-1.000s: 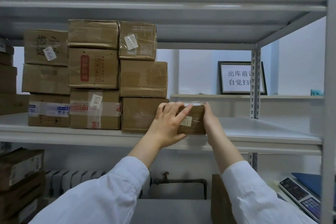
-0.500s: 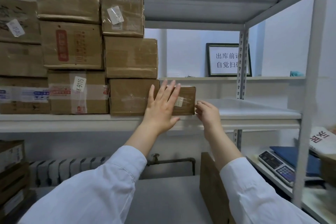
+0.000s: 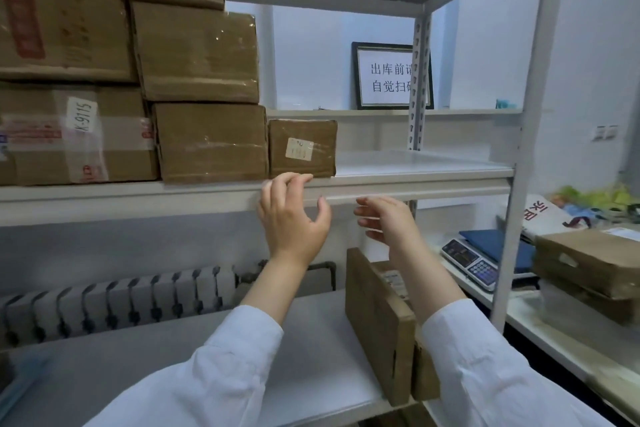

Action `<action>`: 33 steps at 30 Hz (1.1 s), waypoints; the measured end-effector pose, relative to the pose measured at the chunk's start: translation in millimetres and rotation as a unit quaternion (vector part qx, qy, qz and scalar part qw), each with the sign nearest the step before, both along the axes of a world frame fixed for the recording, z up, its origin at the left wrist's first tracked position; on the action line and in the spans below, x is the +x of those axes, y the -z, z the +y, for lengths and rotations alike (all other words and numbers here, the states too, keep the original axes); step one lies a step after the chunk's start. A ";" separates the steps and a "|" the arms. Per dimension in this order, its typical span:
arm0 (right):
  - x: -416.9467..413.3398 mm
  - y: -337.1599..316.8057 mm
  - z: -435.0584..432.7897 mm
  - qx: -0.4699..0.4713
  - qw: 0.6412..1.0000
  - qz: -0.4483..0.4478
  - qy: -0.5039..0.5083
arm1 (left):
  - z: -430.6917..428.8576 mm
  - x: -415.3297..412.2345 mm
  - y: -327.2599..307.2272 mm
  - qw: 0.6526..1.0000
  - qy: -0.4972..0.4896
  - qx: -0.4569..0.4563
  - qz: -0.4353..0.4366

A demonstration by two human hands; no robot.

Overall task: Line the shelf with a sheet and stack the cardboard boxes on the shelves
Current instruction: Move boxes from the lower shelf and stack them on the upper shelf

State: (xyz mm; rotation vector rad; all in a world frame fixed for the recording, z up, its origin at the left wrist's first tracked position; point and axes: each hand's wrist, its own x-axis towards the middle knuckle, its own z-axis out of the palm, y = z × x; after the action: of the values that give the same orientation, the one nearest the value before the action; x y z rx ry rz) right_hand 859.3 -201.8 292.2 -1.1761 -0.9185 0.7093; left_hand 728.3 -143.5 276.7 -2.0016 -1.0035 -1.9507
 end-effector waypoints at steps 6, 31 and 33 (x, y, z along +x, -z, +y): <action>13.3 11.1 0.2 -0.040 0.998 -0.013 -0.042 | -13.4 23.3 8.5 0.976 0.095 -0.170 -0.094; 161.0 144.6 48.0 -0.232 0.956 0.075 -0.161 | -3.2 188.6 144.7 0.669 0.166 -0.715 -0.113; 164.2 158.4 51.5 -0.249 0.954 0.077 -0.147 | 2.0 197.3 164.1 0.668 0.167 -0.718 -0.106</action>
State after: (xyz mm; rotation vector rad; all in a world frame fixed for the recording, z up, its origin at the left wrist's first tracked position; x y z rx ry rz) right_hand 1023.5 -150.3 133.8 -1.4110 -0.8129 1.3131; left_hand 925.6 -141.4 112.6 -2.6315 -3.1321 -1.4887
